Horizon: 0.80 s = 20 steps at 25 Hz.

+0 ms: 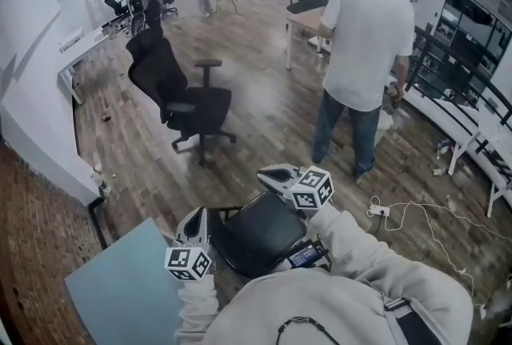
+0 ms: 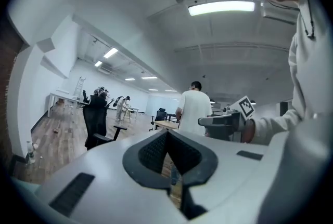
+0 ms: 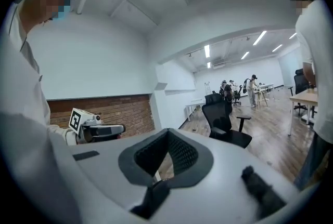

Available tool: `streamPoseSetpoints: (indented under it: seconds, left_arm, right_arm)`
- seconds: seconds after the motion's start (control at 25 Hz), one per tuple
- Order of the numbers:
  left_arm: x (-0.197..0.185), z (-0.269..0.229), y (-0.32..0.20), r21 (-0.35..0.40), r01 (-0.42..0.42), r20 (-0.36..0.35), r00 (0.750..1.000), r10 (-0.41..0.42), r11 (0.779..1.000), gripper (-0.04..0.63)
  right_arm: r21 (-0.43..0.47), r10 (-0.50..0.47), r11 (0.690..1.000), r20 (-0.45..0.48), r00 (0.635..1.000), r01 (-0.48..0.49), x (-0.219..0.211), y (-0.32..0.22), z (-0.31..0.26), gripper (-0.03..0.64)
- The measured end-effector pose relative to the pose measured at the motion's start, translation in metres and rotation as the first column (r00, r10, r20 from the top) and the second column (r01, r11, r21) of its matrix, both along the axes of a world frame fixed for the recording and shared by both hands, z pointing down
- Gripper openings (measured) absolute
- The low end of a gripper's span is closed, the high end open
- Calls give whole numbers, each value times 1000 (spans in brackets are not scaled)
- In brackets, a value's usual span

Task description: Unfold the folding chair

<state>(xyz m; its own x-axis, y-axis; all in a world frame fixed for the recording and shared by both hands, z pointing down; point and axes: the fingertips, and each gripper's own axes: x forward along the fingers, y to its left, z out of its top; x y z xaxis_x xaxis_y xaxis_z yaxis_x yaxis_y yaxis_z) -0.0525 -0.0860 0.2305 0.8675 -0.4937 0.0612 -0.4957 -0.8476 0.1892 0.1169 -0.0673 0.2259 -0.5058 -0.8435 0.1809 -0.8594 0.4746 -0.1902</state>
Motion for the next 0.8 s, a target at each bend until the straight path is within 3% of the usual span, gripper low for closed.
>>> streamPoseSetpoints:
  seconds: [0.28,0.4,0.8]
  left_arm:
    - [-1,-24,14,49,-30,-14,999,31,998,5]
    - [-11,-35,16,65,-19,-27,999,21,998,5]
    - [-42,-39,19,67,31,-50,998,-27,997,5]
  right_arm:
    - [86,11,996,18,1000,-12,-37,22,-39,6]
    - [109,-19,994,-21,1000,21,-59,26,-48,6]
    - [122,-77,989,-60,995,83,-91,19,-55,6]
